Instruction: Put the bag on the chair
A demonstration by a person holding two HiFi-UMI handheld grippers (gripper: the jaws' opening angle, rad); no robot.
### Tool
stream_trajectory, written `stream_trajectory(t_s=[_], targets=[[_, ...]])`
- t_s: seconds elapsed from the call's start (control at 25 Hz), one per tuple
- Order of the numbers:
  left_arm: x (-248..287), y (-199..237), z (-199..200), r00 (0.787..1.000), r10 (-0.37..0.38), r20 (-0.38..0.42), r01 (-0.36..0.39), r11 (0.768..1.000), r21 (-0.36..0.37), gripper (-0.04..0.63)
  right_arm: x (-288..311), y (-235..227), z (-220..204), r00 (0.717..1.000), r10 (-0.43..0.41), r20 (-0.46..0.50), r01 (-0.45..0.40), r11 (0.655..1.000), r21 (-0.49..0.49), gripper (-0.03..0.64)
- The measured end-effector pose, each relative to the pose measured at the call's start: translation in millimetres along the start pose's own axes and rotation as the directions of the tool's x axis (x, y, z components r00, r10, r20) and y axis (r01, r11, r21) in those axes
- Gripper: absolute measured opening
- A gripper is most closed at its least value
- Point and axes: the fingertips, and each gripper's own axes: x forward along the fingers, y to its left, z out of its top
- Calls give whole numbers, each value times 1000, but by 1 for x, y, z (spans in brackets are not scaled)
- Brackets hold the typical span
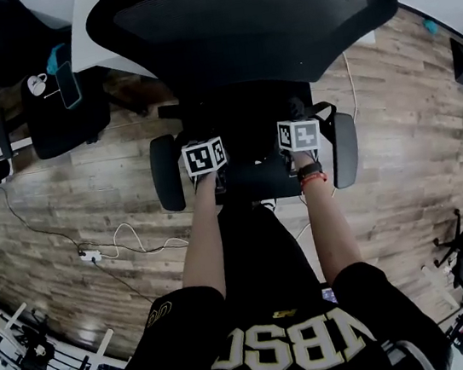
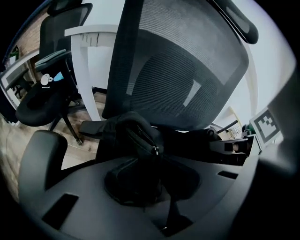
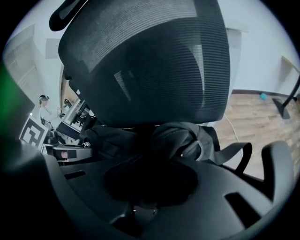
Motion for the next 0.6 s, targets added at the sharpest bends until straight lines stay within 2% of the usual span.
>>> stream_trajectory(t_s=[0.12, 0.2, 0.4, 0.52, 0.6], targets=[[18, 5, -11, 999, -9, -30, 9, 1000, -11, 96, 18, -11, -8, 1000, -2, -20, 2, 1000, 16, 72], [26, 9, -17, 999, -3, -40, 2, 1000, -7, 137, 27, -18, -13, 1000, -9, -28, 9, 1000, 23, 72], [41, 25, -22, 998, 26, -49, -24, 999, 25, 170, 40, -41, -22, 996, -69, -59, 71, 997, 36, 83], [47, 27, -22, 998, 21, -67, -18, 999, 46, 213, 41, -56, -24, 993, -98, -70, 102, 993, 51, 114], [47, 27, -22, 998, 12, -66, -10, 1000, 30, 261, 39, -60, -27, 992, -107, -68, 111, 992, 61, 168]])
